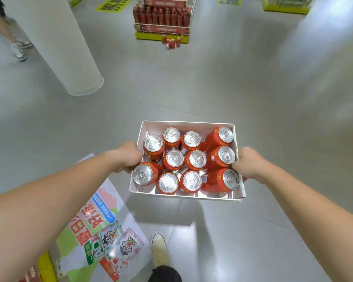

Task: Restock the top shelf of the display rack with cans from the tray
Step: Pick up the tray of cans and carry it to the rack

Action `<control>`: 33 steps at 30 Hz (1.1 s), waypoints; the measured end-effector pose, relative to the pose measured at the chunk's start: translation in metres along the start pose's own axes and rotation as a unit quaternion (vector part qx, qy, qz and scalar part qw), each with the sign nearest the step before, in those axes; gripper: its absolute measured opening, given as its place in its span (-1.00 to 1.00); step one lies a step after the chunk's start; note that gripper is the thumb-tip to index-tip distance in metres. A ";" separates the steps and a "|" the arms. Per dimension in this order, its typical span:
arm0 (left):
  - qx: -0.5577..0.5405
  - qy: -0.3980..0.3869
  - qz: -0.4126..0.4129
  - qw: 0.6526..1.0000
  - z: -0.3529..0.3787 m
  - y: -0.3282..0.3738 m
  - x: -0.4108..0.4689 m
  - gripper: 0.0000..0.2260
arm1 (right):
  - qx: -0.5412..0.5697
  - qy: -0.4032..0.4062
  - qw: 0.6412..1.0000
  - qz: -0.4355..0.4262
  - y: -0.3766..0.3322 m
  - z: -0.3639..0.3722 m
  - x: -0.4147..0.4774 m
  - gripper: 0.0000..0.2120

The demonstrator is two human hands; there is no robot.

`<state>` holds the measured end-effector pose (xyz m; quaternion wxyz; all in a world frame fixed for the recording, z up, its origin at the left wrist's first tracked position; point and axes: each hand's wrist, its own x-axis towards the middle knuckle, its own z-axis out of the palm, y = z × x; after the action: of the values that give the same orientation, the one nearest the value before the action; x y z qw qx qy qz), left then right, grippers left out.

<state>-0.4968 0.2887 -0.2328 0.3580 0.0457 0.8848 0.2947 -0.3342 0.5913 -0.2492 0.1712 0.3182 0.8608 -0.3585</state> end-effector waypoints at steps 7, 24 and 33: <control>-0.036 -0.003 0.015 0.999 -0.108 0.092 0.061 -0.87 | -0.005 0.055 0.998 -0.020 -0.123 -0.105 0.060 -0.81; -0.032 0.060 0.022 0.997 -0.354 0.286 0.326 -0.91 | 0.011 0.028 0.997 -0.067 -0.352 -0.260 0.386 -0.81; -0.064 0.070 0.008 0.995 -0.490 0.381 0.505 -0.92 | 0.012 0.014 0.996 -0.085 -0.494 -0.345 0.596 -0.87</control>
<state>-1.2438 0.5093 -0.0488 0.2949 0.0087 0.8865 0.3564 -1.1287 0.8280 -0.0734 0.1240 0.2514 0.8826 -0.3776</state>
